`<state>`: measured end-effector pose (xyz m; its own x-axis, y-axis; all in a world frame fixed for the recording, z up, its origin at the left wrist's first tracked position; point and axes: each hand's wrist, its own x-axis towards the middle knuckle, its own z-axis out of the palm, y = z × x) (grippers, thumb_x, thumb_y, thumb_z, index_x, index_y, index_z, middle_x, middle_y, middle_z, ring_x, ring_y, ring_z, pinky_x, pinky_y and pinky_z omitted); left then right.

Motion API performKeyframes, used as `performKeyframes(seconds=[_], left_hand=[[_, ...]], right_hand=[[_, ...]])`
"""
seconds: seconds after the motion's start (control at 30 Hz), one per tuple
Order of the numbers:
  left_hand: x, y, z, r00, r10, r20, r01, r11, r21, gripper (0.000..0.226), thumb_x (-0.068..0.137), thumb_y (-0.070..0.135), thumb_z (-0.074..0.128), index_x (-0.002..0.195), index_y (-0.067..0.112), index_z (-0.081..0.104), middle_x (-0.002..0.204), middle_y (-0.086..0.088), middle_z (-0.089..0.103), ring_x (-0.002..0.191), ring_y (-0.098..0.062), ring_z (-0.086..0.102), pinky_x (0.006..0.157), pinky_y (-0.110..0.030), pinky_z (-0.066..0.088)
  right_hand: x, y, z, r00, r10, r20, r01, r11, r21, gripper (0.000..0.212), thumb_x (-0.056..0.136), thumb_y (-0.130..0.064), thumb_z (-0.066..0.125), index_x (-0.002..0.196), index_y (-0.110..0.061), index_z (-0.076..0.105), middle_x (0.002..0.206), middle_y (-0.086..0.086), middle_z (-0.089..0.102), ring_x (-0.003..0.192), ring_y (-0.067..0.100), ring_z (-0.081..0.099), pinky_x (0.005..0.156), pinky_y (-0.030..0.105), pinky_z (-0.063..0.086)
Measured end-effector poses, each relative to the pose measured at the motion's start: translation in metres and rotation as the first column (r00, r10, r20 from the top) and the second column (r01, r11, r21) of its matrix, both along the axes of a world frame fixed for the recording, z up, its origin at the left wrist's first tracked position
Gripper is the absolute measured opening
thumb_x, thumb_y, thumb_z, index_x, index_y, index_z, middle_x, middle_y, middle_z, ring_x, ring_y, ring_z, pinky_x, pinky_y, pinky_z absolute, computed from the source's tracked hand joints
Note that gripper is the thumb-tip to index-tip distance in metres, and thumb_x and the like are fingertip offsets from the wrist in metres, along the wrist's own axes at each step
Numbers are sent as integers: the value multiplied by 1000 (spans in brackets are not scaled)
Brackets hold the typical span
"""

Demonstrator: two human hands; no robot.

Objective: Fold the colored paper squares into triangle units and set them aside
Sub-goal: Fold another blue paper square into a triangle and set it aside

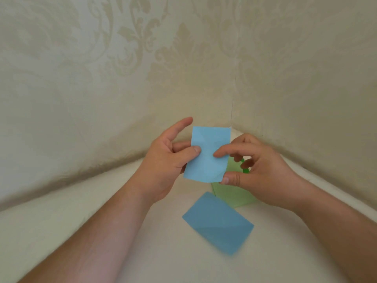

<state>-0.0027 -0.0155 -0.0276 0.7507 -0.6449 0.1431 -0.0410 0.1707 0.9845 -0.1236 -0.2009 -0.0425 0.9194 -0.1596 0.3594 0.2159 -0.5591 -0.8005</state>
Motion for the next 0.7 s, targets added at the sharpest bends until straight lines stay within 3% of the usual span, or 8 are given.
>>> performKeyframes(seconds=[0.17,0.33,0.43,0.53,0.7], left_hand=[[-1,0,-1,999,-34,-19,34,999,-9,52,99,5,62,145,25,49,109,-14,78,100,-26,75,87,-34,60],[-4,-2,-2,997,-65,-34,64,998,-26,25,100,10,60,122,11,71,112,-15,77,100,-26,73,90,-37,60],[-3,-2,-4,996,-81,-46,80,997,-15,23,102,13,58,117,13,75,117,-11,76,106,-24,72,98,-41,57],[-1,-2,-5,998,-68,-3,68,998,15,23,101,10,59,118,11,74,115,-11,77,101,-22,72,93,-37,59],[-2,-3,-6,998,-56,-14,56,998,42,22,100,8,61,118,8,73,113,-12,77,99,-23,73,84,-33,60]], right_hand=[[0,7,-4,996,21,-84,-22,1000,-21,47,81,-10,85,100,-51,74,101,-16,68,86,9,65,79,18,51],[-1,13,-2,998,-20,-59,23,999,46,45,85,-9,82,98,-51,75,93,-10,73,77,16,68,76,24,57],[-1,13,1,999,-39,-32,43,993,107,47,81,-9,85,95,-53,75,95,-7,74,78,19,71,79,33,59],[-2,12,3,999,-40,-22,42,992,122,51,82,-5,83,95,-53,76,97,-3,74,80,21,72,84,40,60],[-1,11,-1,998,-51,37,49,997,52,47,87,-5,80,101,-50,76,102,-13,76,87,12,72,85,30,58]])
